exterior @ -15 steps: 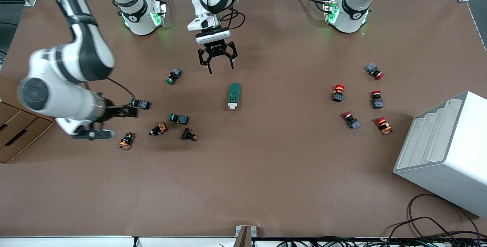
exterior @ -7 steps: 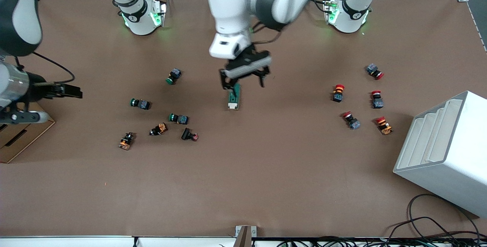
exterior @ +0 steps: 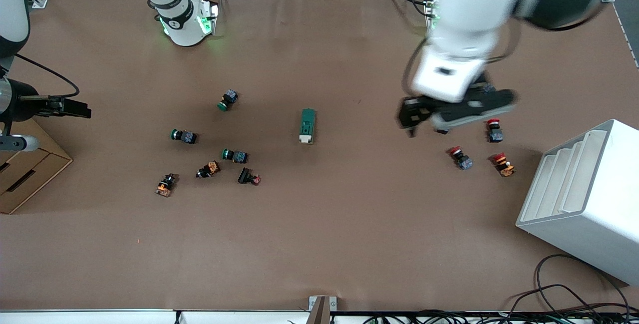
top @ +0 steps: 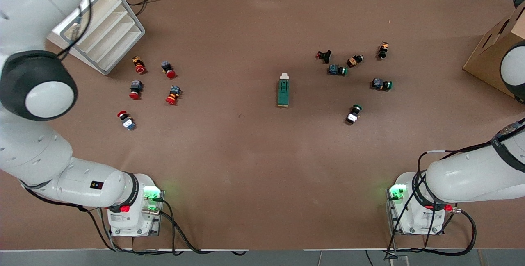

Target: Close load switch with both arms

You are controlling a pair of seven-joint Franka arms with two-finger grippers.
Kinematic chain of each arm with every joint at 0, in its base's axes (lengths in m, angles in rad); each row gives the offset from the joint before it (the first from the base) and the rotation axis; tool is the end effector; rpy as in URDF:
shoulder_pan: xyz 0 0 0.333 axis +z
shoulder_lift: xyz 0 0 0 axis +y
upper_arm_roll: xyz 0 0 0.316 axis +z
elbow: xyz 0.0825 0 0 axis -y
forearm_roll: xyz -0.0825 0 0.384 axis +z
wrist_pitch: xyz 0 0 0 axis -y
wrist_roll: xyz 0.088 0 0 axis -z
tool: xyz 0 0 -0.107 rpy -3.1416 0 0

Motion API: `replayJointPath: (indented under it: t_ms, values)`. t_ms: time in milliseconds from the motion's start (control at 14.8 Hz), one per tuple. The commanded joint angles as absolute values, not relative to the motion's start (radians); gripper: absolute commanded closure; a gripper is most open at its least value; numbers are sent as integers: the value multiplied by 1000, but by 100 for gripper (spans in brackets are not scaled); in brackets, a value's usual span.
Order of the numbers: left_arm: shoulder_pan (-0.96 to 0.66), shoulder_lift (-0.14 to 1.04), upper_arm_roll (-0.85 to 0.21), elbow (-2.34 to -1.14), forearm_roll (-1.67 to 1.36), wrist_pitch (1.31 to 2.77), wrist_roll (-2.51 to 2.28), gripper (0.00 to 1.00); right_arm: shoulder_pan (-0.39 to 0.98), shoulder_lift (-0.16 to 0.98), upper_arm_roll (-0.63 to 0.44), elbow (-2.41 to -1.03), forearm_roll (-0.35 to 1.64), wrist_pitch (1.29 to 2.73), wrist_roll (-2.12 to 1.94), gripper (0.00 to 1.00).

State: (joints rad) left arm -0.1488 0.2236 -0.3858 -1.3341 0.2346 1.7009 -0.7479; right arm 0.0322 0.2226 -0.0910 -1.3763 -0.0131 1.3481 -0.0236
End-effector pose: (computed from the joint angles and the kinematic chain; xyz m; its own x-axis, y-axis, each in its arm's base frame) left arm 0.5693 -0.2764 0.6268 0.9533 0.2095 0.2173 0.2154 -0.9765 -0.0035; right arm 0.5941 -0.0305 0.5697 0.9680 -0.0391 -0.2479 -0.0333 -0.9991 0.0273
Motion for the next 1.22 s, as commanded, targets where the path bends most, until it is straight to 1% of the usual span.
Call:
replayJointPath:
  t_ms: [0, 68, 136, 271, 339, 407, 542, 746, 949, 1153]
  values:
    - [-77, 123, -339, -1364, 146, 1591, -507, 0, 52, 232, -100, -1309, -26, 1333, -9, 0]
    - [-87, 98, -260, -1364, 105, 1559, -421, 0, 54, 232, -97, -1308, -25, 1332, -11, 0]
    - [-89, 74, -203, -1374, 68, 1557, -372, 0, 57, 230, -97, -1308, -25, 1331, -6, 0]
    - [-75, 54, -128, -1379, -68, 1524, -283, 0, 66, 230, -98, -1280, -26, 1330, -9, 0]
    - [-78, 48, -77, -1379, -90, 1490, -237, 0, 66, 230, -98, -1266, -31, 1324, -14, 0]
    - [-81, 37, -43, -1381, -91, 1476, -216, 0, 58, 229, -95, -1259, -17, 1319, -29, 0]
    - [-77, 5, -15, -1410, -91, 1463, -180, 0, 67, 230, -98, -1250, -31, 1318, -57, 0]
    - [-63, -50, -5, -1459, -84, 1434, -106, 0, 52, 236, -107, -1217, -28, 1319, -64, 0]
    - [-44, -75, -15, -1497, -69, 1420, -118, 0, 52, 235, -106, -1212, -26, 1310, -60, 0]
    - [35, -107, -131, -1545, -38, 1428, -123, 0, 61, 236, -100, -1212, -20, 1293, -61, 0]
